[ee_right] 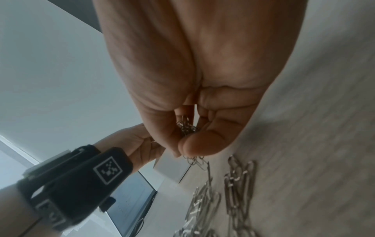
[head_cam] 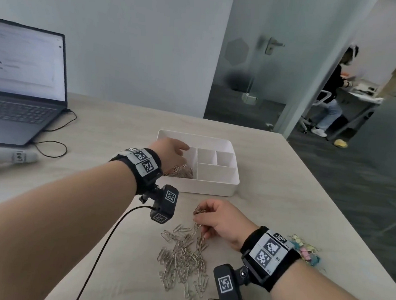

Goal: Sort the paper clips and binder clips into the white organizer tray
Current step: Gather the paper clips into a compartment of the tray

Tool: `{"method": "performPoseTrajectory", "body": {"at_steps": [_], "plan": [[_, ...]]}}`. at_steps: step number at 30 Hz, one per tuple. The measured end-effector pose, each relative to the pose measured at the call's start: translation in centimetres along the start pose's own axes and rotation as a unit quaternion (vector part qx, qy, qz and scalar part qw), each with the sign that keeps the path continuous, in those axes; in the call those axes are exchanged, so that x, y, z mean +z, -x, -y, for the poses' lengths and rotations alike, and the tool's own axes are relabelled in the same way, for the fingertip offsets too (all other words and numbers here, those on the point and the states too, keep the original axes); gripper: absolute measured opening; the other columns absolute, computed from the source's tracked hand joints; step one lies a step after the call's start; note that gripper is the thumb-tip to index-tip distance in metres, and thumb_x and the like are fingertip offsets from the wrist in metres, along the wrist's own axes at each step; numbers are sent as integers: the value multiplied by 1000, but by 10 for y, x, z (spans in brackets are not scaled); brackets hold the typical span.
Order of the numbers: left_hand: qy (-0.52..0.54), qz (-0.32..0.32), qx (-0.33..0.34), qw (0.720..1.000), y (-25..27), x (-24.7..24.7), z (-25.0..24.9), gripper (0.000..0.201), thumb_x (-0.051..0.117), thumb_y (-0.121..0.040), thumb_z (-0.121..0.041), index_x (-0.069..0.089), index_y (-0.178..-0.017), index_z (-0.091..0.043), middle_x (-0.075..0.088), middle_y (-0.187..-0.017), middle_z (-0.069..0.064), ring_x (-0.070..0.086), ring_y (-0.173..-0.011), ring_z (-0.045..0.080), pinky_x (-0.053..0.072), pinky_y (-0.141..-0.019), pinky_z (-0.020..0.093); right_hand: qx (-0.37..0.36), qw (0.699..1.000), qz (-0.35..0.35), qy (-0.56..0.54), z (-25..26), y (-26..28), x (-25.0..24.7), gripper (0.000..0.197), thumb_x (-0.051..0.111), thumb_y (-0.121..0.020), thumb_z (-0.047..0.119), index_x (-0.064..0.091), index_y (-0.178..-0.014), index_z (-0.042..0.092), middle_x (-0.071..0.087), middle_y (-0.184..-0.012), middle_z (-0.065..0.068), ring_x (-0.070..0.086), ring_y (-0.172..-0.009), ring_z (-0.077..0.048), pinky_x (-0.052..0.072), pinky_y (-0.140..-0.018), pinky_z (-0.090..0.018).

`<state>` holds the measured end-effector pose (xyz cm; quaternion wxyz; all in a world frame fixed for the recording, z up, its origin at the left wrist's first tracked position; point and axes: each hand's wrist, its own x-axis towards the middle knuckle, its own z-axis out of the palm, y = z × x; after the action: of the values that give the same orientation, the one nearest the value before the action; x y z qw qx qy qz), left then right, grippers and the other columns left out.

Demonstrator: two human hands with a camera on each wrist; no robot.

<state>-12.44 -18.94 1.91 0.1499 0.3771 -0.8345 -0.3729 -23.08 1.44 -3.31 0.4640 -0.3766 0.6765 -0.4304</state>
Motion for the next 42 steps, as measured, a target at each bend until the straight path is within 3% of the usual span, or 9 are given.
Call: {"method": "performPoseTrajectory", "body": {"at_steps": [2,7,12,20,26,30,33,38,42], "plan": [[13,-20,10,1000,7,-1,7,39,68,-88,-20,64,-125,-29,68,-119,-8,67,-95,15,56,-84,31,-2,1000,-7,8,4,-4,-1,10,66,-89,-2,62,-87,7,56,-65,-7,55,-49,-12,49,-45,-23],[95,-91,16,991,39,-12,22,11,65,-89,-16,74,-93,-23,69,-77,-6,63,-57,7,54,-56,21,-18,1000,-15,-11,36,-25,4,12,66,-89,-3,62,-87,8,56,-67,-4,54,-51,-10,49,-46,-22],[139,-81,5,987,66,-14,36,10,67,-88,-11,75,-88,-16,69,-71,-3,61,-52,-1,54,-51,17,-50,996,-33,-73,81,-57,16,12,64,-91,-2,60,-89,9,56,-68,-5,55,-54,-11,49,-45,-20],[125,-66,-28,990,91,-4,61,11,64,-90,-17,75,-93,-19,68,-74,-5,64,-64,8,58,-56,25,-78,992,-99,-7,101,-100,37,7,68,-90,5,62,-90,9,61,-73,-7,57,-59,-13,52,-52,-25],[7,35,-31,999,105,9,63,17,64,-91,-28,74,-105,-27,65,-83,-14,61,-72,5,48,-70,20,-77,985,-112,105,87,-85,32,29,64,-94,17,64,-121,10,70,-102,-11,67,-86,-16,61,-80,-35],[-102,106,-22,989,111,16,55,33,65,-88,-40,70,-118,-28,60,-98,-11,58,-91,9,43,-83,22,-109,971,-117,176,81,-46,16,19,60,-94,23,69,-110,17,71,-102,-5,67,-84,-14,58,-72,-32],[-152,130,-6,980,117,24,46,46,68,-83,-44,66,-125,-25,58,-107,-4,60,-97,15,49,-91,29,-73,949,-39,305,63,-12,5,23,62,-93,38,70,-110,25,72,-105,0,66,-92,-14,55,-83,-38],[-218,153,10,964,137,37,29,62,66,-81,-55,57,-134,-25,46,-128,2,56,-113,22,44,-103,33,-23,838,81,539,29,26,-1,77,54,-83,74,48,-145,28,44,-147,5,41,-136,-14,34,-112,-34],[-254,196,19,947,155,48,16,80,68,-68,-68,54,-136,-28,42,-130,0,51,-120,24,45,-104,41,-30,816,107,567,11,49,2,102,63,-66,82,38,-151,32,33,-143,9,28,-137,-14,31,-116,-39]]}}
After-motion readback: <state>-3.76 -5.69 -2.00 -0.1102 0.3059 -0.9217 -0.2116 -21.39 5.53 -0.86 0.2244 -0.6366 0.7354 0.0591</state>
